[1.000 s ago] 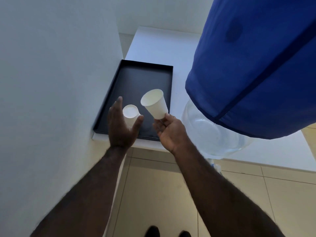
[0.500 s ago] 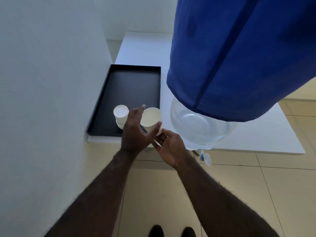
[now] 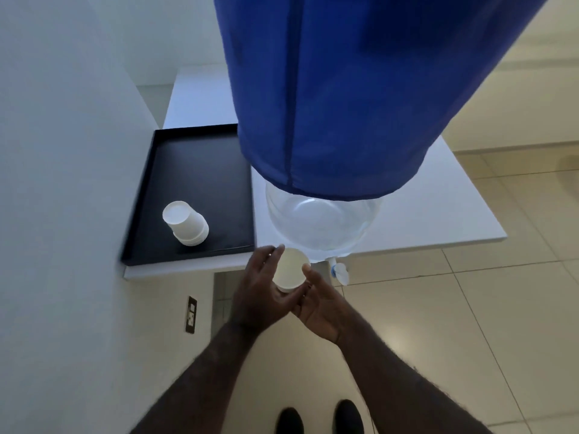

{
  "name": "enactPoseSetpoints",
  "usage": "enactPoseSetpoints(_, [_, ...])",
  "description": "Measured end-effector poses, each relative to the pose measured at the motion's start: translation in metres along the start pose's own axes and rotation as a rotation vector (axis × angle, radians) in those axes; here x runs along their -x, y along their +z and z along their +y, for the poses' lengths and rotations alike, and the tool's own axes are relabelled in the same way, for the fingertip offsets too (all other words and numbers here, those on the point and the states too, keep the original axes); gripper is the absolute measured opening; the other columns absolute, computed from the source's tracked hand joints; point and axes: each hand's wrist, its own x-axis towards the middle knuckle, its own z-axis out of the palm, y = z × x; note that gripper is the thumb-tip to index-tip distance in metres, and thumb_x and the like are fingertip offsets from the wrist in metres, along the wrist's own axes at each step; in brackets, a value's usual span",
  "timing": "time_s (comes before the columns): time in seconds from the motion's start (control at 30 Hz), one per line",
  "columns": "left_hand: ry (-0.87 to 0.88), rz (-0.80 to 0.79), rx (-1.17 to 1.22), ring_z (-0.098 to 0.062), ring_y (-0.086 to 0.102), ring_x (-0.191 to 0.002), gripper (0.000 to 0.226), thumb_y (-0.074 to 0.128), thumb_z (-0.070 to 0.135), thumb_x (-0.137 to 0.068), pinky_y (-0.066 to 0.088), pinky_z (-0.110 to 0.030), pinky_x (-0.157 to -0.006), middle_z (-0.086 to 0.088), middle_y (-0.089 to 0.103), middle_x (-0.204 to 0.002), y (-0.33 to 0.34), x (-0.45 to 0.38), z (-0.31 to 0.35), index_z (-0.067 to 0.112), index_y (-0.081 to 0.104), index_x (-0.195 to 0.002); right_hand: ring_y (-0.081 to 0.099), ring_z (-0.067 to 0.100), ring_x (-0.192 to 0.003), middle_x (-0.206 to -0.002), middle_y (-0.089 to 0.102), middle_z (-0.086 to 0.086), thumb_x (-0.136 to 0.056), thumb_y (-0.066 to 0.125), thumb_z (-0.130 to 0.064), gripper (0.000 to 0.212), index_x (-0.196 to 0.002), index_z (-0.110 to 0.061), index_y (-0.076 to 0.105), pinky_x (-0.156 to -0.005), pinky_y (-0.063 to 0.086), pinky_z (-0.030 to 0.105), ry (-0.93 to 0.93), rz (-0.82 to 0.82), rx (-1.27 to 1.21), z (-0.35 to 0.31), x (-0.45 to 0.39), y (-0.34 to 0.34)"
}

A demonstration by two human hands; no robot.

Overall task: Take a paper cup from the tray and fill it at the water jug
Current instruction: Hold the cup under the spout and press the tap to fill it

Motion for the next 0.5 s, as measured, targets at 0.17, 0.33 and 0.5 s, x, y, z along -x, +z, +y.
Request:
enactPoseSetpoints(0.17, [0.065,-0.127,0.070,-0.012,0.057,-0.110,0.081,0.072,0.064,-0.076,0.053,-0.019,-0.086,-0.005,0.058,-0.124,0.021,0.014,0.013,0.005,0.057,-0.129,0.036,0.040,-0.142,-0.150,0.039,0.031,-0.093,0.062,-0.033,0.060,-0.141,0.001,0.048,-0.123,0.021,0.048,0.035,0.044,-0.068,0.015,0.026,-0.038])
enactPoseSetpoints(0.33, [0.135,-0.238,0.066,-0.018,0.062,-0.105,0.072,0.074,0.056,-0.075,0.059,-0.031,-0.081,-0.007,0.063,-0.120,0.043,0.017,0.026,0.006,0.060,-0.125,0.049,0.039,-0.134,-0.142,0.052,0.025,-0.082,0.074,-0.036,0.069,-0.140,-0.008,0.048,-0.118,0.033,0.047,-0.008,0.112,-0.086,0.022,0.041,-0.063])
enactPoseSetpoints(0.5, [0.161,-0.288,0.073,-0.019,0.062,-0.101,0.065,0.078,0.049,-0.073,0.058,-0.034,-0.078,-0.005,0.063,-0.115,0.061,0.021,0.032,0.007,0.061,-0.120,0.049,0.036,-0.133,-0.147,0.049,0.020,-0.081,0.074,-0.034,0.070,-0.143,-0.016,0.047,-0.118,0.032,0.046,0.007,0.085,-0.104,0.023,0.052,-0.087])
